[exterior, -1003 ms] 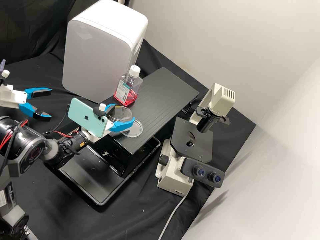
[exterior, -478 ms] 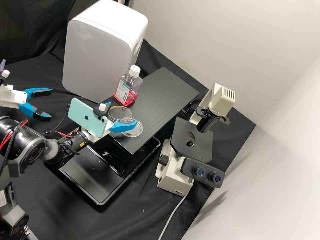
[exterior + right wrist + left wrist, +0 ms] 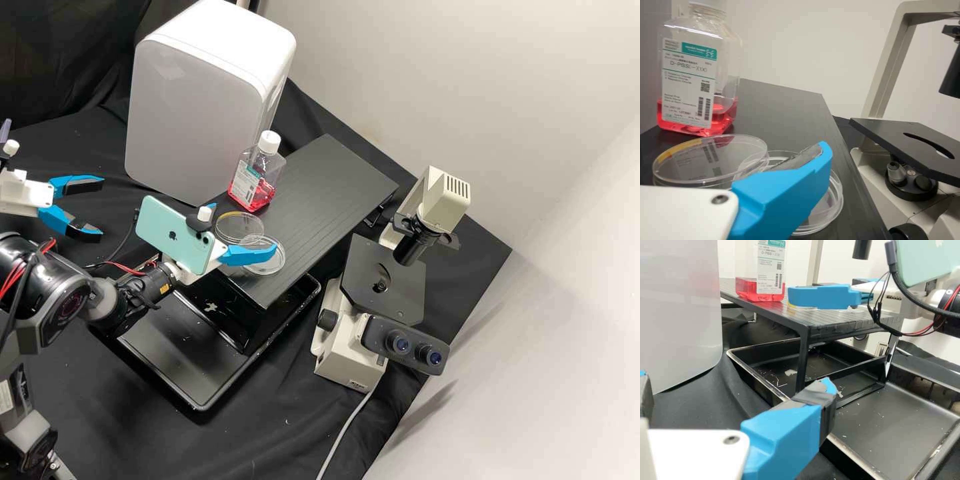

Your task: Place the lid on the petri dish

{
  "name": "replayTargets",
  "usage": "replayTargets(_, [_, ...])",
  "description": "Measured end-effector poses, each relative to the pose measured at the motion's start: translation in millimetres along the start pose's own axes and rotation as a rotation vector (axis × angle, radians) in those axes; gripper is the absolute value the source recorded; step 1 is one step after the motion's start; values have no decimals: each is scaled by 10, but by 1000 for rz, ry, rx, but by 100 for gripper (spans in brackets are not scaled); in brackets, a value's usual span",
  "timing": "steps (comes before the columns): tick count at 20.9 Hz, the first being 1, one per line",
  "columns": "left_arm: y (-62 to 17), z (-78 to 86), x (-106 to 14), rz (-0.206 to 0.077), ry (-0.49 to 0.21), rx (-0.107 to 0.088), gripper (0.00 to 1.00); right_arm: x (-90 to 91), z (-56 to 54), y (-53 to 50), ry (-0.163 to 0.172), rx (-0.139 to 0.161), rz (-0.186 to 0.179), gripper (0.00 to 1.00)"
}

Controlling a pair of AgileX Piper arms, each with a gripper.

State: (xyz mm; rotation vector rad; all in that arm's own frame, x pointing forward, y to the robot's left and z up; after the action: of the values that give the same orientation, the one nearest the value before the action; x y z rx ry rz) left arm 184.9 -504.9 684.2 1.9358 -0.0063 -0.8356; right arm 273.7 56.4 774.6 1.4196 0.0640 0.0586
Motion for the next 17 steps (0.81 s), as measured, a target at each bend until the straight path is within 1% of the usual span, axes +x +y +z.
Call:
replayTargets(4, [0, 0, 0, 0, 0, 0, 100, 7, -61, -28, 21, 0, -10, 100])
replayTargets(6, [-1, 3, 0, 0, -1, 0, 100, 37, -87, -51, 26, -18, -15, 100])
replayTargets(8, [-2, 4, 0, -1, -2, 0, 100, 55, -83, -101, 20, -23, -33, 100])
replayTargets(9, [-2, 4, 0, -1, -2, 0, 100, 69, -74, -117, 12, -23, -41, 100])
replayTargets(17, [-2, 4, 0, -1, -2, 0, 100, 76, -63, -120, 1, -18, -40, 100])
